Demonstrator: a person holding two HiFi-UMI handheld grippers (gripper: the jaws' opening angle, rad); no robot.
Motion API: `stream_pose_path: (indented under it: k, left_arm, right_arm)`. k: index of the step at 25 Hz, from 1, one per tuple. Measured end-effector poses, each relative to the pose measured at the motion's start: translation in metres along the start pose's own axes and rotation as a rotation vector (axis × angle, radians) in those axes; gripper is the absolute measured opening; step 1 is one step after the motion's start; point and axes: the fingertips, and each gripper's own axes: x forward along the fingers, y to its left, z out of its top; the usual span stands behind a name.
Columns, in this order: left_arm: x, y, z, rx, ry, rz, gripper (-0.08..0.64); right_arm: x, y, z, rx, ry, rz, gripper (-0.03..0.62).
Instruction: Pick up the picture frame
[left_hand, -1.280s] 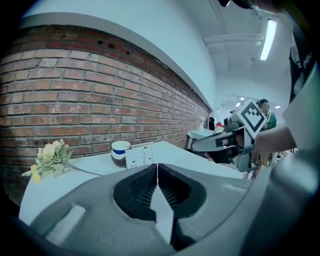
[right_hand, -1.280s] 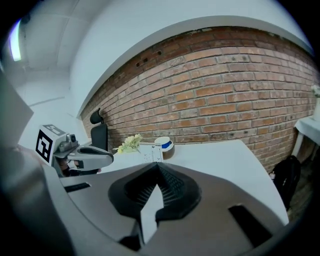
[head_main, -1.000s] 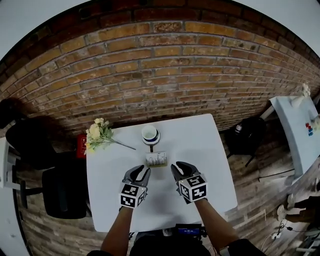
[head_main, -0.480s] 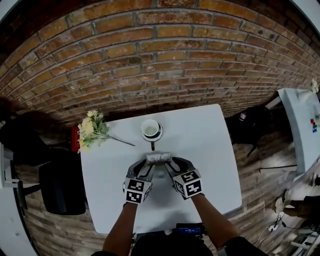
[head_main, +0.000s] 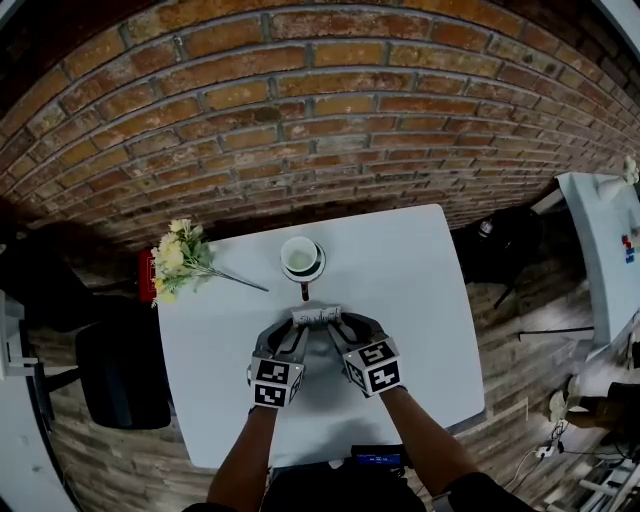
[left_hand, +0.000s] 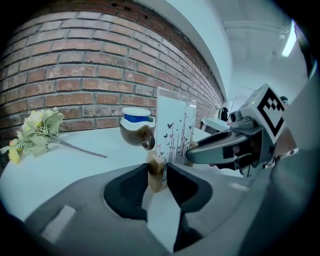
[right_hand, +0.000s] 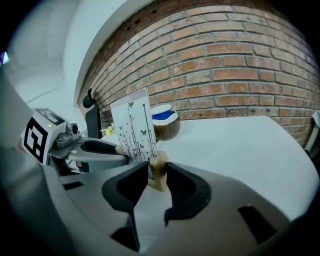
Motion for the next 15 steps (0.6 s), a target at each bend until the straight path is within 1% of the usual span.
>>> stream_pose_path:
  k: [4,8,15]
  left_arm:
    - [-0.001,0.000,0.000,-0.017,0.009,-0.001,0.117]
    - [-0.010,0.000,0.011,-0.032,-0.018,0.001,0.117]
    - [-0.036,-0.008,0.045,-0.002,-0.070,0.013,0.112]
  right_arm:
    - [-0.002,0.001,0.000,-0.004,0.006,0.000,0.113]
    - [-0.010,0.004,0.014,-0.016,-0.012,0.010,0.107]
    - [-0.037,0.015,0.045,-0.057,-0.069,0.022,0.104]
